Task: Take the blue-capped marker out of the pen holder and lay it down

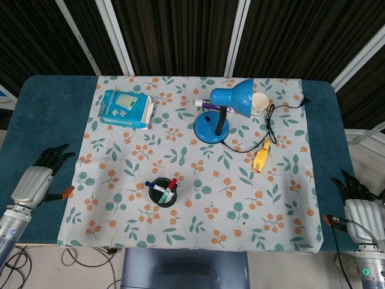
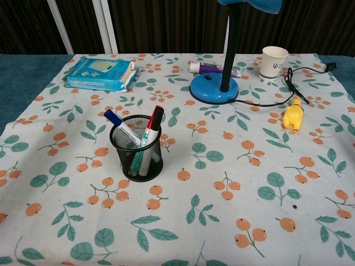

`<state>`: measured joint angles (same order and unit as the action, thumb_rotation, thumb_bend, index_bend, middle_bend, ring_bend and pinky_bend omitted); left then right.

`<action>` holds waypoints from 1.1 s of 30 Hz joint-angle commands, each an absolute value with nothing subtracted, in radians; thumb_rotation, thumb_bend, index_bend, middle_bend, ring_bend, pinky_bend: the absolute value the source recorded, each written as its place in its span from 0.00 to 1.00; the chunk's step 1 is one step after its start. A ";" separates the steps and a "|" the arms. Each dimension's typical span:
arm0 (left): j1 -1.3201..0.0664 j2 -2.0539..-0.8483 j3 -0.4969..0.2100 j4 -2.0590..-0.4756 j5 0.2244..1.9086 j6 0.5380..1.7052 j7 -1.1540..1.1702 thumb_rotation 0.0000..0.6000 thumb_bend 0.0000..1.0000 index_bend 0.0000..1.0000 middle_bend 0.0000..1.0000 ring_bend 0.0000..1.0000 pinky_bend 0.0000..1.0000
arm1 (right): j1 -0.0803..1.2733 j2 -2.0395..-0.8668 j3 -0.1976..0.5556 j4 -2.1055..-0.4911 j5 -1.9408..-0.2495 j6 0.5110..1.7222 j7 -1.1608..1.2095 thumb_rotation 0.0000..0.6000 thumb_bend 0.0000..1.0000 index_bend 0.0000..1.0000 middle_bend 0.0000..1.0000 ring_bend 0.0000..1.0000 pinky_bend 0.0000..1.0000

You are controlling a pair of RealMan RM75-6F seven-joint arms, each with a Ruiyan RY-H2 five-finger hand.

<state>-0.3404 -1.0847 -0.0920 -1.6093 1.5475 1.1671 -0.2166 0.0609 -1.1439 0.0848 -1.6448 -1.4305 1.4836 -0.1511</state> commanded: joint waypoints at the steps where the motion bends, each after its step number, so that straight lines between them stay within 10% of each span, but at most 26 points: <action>1: -0.454 -1.068 -0.125 -1.710 1.476 1.008 -0.192 1.00 0.24 0.16 0.01 0.00 0.00 | 0.060 -1.142 0.084 -1.647 -1.428 1.481 -0.154 1.00 0.19 0.18 0.05 0.09 0.18; 33: -0.634 -1.369 -0.151 -1.724 1.229 0.910 0.105 1.00 0.35 0.34 0.04 0.00 0.00 | 0.058 -1.136 0.086 -1.661 -1.410 1.474 -0.158 1.00 0.19 0.17 0.05 0.09 0.18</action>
